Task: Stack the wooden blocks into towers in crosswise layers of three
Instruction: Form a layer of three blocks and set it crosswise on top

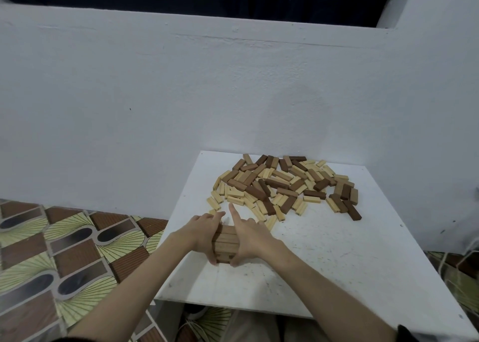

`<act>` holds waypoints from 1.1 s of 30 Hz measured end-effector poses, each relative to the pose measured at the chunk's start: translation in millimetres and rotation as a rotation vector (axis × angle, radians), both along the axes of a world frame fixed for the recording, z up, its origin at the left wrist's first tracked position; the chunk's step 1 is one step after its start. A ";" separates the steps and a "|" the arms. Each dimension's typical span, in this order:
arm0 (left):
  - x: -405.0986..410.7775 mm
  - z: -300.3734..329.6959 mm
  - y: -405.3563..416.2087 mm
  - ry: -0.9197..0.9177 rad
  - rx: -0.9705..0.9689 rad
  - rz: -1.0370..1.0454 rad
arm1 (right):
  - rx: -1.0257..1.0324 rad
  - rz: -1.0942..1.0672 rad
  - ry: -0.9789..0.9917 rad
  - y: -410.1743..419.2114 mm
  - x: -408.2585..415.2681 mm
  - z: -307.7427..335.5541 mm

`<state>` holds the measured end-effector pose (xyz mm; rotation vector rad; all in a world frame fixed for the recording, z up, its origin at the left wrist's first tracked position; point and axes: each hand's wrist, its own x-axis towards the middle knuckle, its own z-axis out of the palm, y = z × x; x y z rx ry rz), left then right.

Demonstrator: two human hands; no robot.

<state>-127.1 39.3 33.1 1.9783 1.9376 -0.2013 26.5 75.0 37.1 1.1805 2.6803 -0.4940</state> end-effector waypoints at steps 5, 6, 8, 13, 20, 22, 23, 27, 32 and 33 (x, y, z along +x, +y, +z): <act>-0.1 -1.4 -0.5 -0.010 0.020 -0.006 | -0.008 -0.014 0.009 1.1 -0.5 -3.5; -0.3 -2.0 -0.3 -0.018 0.015 -0.002 | -0.007 -0.015 0.010 1.5 -0.5 -4.0; -0.4 -2.7 0.0 -0.034 0.005 0.007 | -0.012 -0.018 0.016 1.8 -0.4 -4.0; -1.4 -1.8 0.9 -0.058 -0.022 0.025 | -0.028 -0.022 0.029 2.2 -0.3 -4.7; -6.0 7.9 2.9 -0.092 -0.027 0.014 | -0.061 -0.028 0.046 8.1 6.6 1.5; -7.3 16.8 5.6 -0.111 -0.021 0.028 | -0.076 -0.039 0.059 14.3 14.1 10.9; -6.4 22.1 7.1 -0.132 -0.011 0.038 | -0.085 -0.047 0.065 17.5 18.7 16.2; 9.4 35.7 17.9 -0.306 0.103 0.112 | -0.063 -0.080 0.054 30.6 43.2 31.3; 46.1 24.7 32.9 -0.312 0.330 0.074 | -0.029 -0.170 0.041 45.7 87.2 32.5; 52.3 20.0 34.1 -0.322 0.356 0.079 | -0.028 -0.191 0.046 47.5 94.5 29.9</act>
